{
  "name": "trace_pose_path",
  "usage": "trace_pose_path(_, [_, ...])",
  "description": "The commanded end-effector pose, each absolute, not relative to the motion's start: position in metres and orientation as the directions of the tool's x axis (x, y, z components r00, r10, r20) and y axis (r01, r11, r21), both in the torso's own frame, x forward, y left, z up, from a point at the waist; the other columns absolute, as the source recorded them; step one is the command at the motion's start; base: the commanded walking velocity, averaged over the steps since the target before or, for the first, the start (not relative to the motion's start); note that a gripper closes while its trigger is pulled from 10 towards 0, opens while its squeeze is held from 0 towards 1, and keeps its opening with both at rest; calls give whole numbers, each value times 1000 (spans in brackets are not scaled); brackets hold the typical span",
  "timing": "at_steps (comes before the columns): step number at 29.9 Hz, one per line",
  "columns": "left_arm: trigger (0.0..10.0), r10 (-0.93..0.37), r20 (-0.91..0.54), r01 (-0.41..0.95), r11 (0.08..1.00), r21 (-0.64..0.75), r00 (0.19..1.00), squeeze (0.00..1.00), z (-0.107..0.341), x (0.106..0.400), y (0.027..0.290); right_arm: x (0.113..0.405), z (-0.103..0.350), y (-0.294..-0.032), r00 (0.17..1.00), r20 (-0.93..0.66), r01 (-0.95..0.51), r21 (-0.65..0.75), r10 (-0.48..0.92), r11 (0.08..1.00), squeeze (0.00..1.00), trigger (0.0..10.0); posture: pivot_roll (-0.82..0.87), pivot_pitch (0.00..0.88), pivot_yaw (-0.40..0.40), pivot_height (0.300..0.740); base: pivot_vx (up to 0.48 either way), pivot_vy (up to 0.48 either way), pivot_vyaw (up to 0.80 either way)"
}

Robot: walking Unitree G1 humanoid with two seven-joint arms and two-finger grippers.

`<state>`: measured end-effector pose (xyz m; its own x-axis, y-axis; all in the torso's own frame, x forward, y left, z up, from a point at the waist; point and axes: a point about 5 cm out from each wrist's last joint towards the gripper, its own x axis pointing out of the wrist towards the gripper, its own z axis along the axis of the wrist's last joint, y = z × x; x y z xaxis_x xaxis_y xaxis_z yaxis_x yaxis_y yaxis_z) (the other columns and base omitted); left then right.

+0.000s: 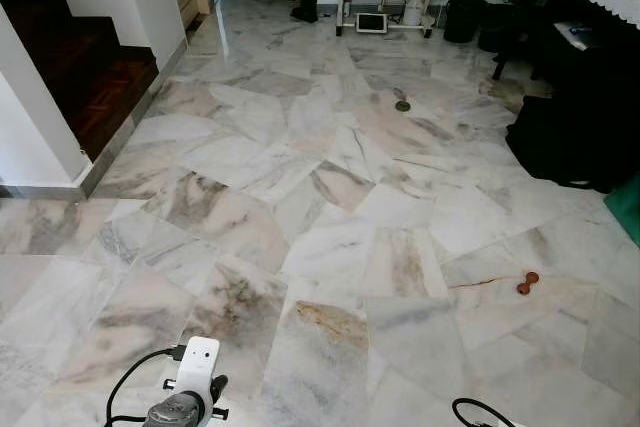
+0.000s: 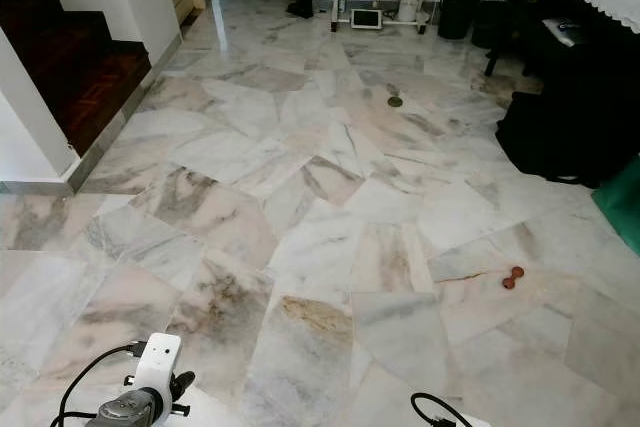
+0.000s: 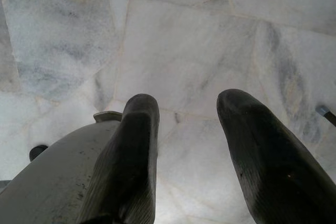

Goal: Setting the table

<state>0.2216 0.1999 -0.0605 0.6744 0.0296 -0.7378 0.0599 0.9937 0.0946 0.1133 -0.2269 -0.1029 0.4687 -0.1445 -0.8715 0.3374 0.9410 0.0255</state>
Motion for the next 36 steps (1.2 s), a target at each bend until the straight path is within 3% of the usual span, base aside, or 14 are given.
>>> trace_pose_path(1, [10000,57,-744,30,994,103,665,0,-63,216,206,114,-103,-226,470,-871,348,32,-145,937,0,10000,48,0,-17,724,0,0,0])
trace_pose_path(16, [10000,66,-739,-10,997,81,670,0,-63,217,203,117,-101,-226,497,-857,333,42,-138,942,0,10000,54,0,-18,724,0,0,0])
trace_pose_path(25, [10000,72,-773,-13,997,82,630,0,-75,194,203,119,-100,-226,506,-854,290,32,-125,957,0,10000,75,0,-35,724,0,0,0])
trace_pose_path(36, [10000,65,-773,-10,997,76,630,0,-76,194,200,119,-101,-227,501,-856,297,30,-129,954,0,10000,74,0,-36,724,0,0,0])
